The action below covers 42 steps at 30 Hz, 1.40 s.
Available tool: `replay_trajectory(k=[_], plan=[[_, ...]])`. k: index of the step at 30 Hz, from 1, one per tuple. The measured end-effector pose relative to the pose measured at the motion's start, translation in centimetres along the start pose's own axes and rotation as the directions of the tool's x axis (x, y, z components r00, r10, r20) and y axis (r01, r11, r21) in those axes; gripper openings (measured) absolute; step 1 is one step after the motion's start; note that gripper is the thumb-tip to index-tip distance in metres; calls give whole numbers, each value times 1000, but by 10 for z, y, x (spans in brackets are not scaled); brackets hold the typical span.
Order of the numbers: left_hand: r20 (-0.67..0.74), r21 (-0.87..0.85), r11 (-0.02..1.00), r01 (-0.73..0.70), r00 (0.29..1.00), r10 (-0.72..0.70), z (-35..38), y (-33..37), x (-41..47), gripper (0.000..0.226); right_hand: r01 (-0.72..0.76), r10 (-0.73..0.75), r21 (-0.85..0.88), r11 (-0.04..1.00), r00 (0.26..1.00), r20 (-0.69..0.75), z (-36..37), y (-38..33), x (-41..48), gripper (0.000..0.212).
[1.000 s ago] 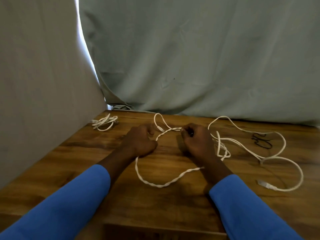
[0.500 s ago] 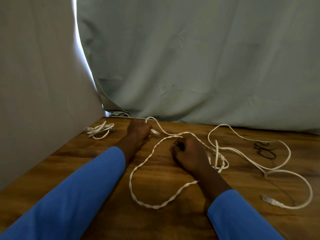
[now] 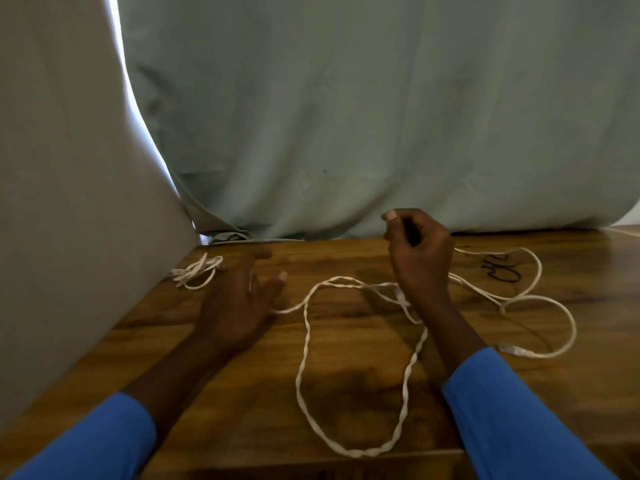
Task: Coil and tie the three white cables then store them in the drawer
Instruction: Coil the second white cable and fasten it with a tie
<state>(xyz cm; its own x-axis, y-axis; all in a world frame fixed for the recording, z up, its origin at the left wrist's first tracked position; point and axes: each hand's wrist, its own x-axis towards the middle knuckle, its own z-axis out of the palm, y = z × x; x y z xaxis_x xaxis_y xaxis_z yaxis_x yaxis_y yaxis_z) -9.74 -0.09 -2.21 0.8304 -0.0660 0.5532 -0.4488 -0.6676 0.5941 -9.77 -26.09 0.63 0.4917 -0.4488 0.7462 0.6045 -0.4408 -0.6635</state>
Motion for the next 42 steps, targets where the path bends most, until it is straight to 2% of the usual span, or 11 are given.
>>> replay_trajectory(k=[3, 5, 10, 13, 16, 21, 26, 33, 37, 40, 42], plan=[[272, 350, 896, -273, 945, 181, 12, 3, -15, 54, 11, -23, -348, 937, 999, -30, -43, -6, -7, 16], [356, 422, 847, -322, 918, 172, 17, 5, -17, 62, -47, 77, -499, 865, 996, 38, -74, 3, -14, 6], [363, 372, 908, -191, 931, 47, 23, 14, -13, 40, -179, 341, -401, 899, 859, 382, -112, 42, -40, 42], [369, 368, 925, -92, 928, -55, 23, 16, -7, 34, 81, 352, -650, 755, 787, 507, -107, 54, -35, 37], [323, 318, 946, -62, 945, -46, 19, 14, -9, 29, 242, 304, -757, 607, 809, 503, -98, 55, -32, 26], [80, 103, 994, 18, 996, -27, -16, 14, 1, 26, 257, 220, -718, 646, 839, 498, -96, 53, -37, 22], [-134, 138, 989, 45, 991, -26, -46, 11, 27, 23, 371, 92, -679, 633, 836, 542, -96, 42, -42, 27], [174, 332, 943, -15, 984, -45, -32, -19, 49, 19, 395, 7, -594, 701, 829, 559, -74, 27, -54, 29], [20, 695, 719, -10, 1000, -5, -27, -5, 35, 35, 313, 144, -682, 661, 840, 524, -70, 34, -50, 30], [122, 439, 896, -58, 993, 5, -9, 25, 5, 49, 200, 101, -630, 750, 907, 408, -69, 32, -48, 38], [260, 339, 933, -120, 965, 29, 9, 42, -17, 59, 268, 39, -628, 730, 902, 430, -68, 28, -46, 57]])
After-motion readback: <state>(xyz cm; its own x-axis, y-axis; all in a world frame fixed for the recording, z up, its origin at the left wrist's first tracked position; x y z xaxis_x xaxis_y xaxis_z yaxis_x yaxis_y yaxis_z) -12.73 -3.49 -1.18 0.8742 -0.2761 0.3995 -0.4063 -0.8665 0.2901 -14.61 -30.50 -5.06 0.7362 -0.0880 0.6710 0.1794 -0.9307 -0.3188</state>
